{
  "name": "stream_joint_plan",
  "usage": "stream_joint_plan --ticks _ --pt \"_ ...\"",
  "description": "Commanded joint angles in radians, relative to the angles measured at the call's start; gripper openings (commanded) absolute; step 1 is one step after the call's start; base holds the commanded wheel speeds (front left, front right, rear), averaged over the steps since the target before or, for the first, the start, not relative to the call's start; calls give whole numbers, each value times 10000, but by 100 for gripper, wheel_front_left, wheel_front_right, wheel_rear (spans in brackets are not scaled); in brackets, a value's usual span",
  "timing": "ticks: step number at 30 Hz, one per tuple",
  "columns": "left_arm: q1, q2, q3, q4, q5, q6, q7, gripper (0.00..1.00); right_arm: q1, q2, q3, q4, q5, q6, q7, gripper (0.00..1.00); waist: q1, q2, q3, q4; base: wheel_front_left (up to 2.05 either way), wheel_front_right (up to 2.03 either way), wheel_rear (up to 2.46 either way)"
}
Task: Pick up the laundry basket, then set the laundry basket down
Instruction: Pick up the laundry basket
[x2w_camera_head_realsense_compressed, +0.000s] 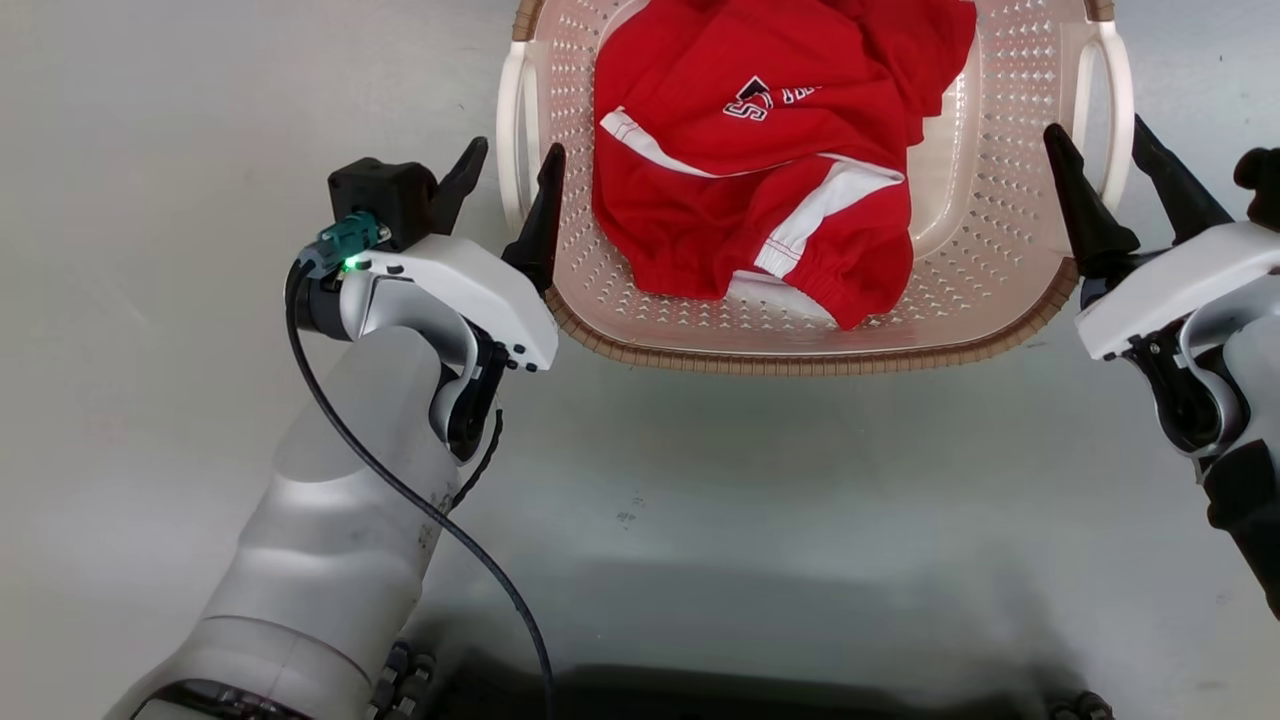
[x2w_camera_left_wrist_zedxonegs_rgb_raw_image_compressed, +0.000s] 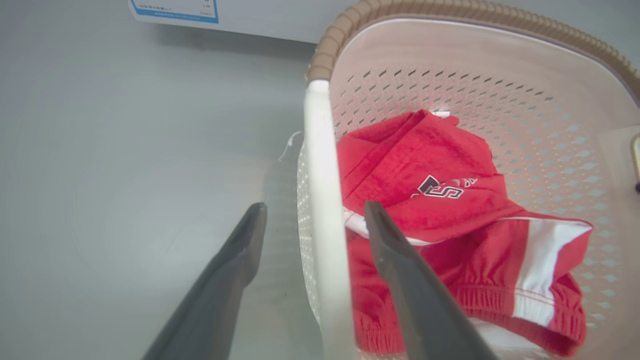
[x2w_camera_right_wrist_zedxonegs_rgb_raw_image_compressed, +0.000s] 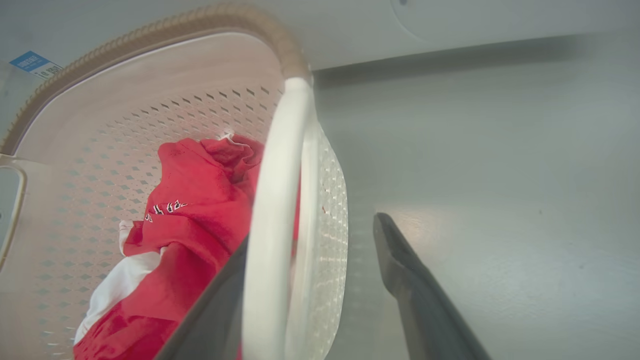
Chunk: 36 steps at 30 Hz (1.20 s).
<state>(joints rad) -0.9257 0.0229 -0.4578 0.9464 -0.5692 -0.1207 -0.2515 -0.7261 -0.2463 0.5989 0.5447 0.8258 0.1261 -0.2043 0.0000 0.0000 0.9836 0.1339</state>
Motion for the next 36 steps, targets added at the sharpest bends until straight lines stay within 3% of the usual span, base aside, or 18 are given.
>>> stream_joint_plan --ticks 1,17,18,19,20,36 --pt "23 275 26 13 -128 -95 -102 100 204 55 285 40 168 46 -187 100 0 0 67 -41 0 0 0" --pt "-747 467 -1084 832 -1199 -99 -103 98 -1140 294 1848 1031 1185 46 -519 100 0 0 494 -203 0 0 0" --pt "-772 466 -1126 844 -1254 -99 -103 58 -1168 289 1912 1045 1245 46 -528 100 0 0 506 -196 0 0 0" --pt "-786 468 -1136 818 -1319 -99 -103 0 -1190 285 1957 1064 1320 46 -536 41 0 0 517 -192 0 0 0" --pt "-764 463 -1219 886 -1393 -99 -103 0 -1216 281 2008 1077 1384 46 -542 0 0 0 521 -200 0 0 0" --pt "-996 612 -2256 1233 -2420 -99 -103 0 -1605 285 2613 2000 1944 46 -571 0 0 0 430 -258 0 0 0"
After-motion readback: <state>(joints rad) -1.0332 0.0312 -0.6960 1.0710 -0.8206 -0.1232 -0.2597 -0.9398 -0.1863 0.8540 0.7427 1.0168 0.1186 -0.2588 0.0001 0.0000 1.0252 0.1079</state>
